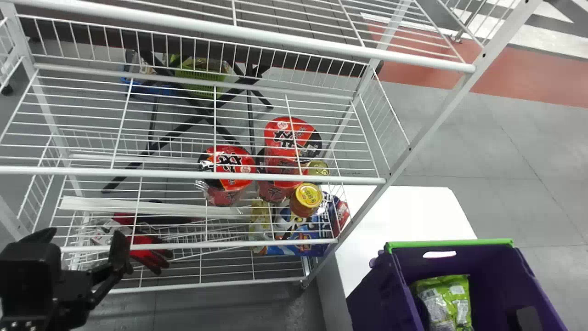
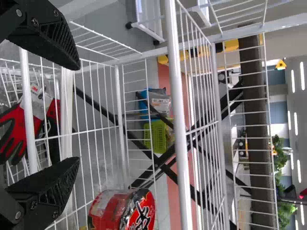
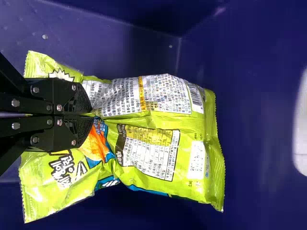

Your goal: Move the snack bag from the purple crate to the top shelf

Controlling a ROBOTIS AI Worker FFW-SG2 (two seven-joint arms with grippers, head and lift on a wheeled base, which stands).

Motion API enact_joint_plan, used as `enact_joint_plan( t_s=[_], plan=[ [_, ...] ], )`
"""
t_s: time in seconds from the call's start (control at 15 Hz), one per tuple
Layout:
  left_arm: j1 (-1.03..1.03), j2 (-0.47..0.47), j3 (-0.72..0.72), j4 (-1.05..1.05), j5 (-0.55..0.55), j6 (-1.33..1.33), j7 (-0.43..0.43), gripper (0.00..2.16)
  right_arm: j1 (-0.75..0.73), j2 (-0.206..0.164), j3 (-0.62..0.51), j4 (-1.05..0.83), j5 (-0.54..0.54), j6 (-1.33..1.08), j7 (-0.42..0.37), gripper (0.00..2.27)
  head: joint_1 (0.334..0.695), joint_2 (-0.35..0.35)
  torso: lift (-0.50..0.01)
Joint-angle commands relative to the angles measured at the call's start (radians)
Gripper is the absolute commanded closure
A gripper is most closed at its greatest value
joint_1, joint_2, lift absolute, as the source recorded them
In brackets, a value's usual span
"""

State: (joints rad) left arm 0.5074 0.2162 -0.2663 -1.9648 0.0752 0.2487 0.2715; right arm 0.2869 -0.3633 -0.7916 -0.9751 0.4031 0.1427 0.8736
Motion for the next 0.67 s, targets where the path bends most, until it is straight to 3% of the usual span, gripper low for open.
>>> enact_joint_plan(
  t_s=[0.0,0.27,0.6],
  plan=[
    [0.010,0.000,0.002,-0.017,0.000,-0.007,0.000,0.16,0.000,0.000,-0.009,-0.010,-0.001,0.004,0.007,1.98,0.695,-0.350,-0.345],
    [0.046,0.002,0.022,-0.060,0.006,-0.059,-0.009,0.16,0.008,0.007,-0.024,-0.039,-0.010,0.007,0.024,1.98,0.695,-0.350,-0.329],
    [0.083,0.011,0.039,-0.146,0.009,-0.044,-0.020,0.16,0.044,0.066,-0.080,-0.195,-0.058,0.077,0.101,1.98,0.695,-0.350,-0.309]
  ],
)
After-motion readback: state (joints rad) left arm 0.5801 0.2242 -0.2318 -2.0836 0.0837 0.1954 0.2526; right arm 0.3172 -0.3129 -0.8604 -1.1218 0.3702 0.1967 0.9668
